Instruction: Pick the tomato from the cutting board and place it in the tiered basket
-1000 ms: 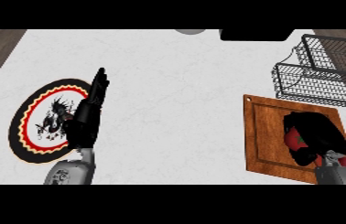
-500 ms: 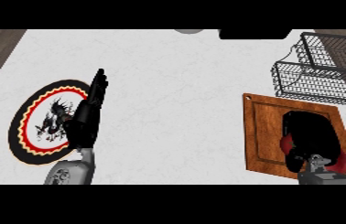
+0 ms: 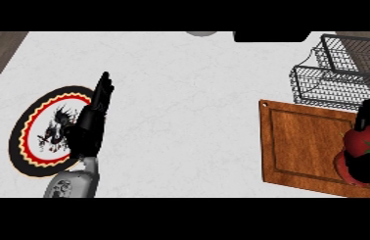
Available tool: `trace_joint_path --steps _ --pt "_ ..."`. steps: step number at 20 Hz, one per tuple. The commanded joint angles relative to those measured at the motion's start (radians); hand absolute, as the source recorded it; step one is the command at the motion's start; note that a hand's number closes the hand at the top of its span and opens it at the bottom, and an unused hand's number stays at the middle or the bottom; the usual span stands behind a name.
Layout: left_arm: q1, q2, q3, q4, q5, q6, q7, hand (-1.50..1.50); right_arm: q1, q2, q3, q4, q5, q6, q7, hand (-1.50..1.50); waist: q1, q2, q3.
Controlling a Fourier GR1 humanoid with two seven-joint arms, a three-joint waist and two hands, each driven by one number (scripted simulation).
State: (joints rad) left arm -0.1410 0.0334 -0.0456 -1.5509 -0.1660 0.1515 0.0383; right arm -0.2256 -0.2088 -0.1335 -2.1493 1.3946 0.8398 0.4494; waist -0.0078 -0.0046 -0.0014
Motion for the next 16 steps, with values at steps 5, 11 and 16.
trace_joint_path --steps 5,11,16 --pt "-0.021 -0.016 -0.023 -0.042 -0.027 0.020 0.055 0.00 -0.351 -0.106 -0.274 -0.104 -0.164 0.353 0.050 1.50 0.004 0.000 0.000" --pt "-0.007 -0.017 0.014 0.047 0.002 0.015 -0.037 0.00 -0.579 -0.056 -0.411 0.007 -0.234 0.385 0.127 1.50 0.002 0.002 0.000" --pt "0.006 -0.018 -0.019 -0.006 -0.022 0.011 0.002 0.00 -0.711 -0.086 -0.449 0.188 -0.266 0.308 0.179 1.50 0.011 0.003 0.001"
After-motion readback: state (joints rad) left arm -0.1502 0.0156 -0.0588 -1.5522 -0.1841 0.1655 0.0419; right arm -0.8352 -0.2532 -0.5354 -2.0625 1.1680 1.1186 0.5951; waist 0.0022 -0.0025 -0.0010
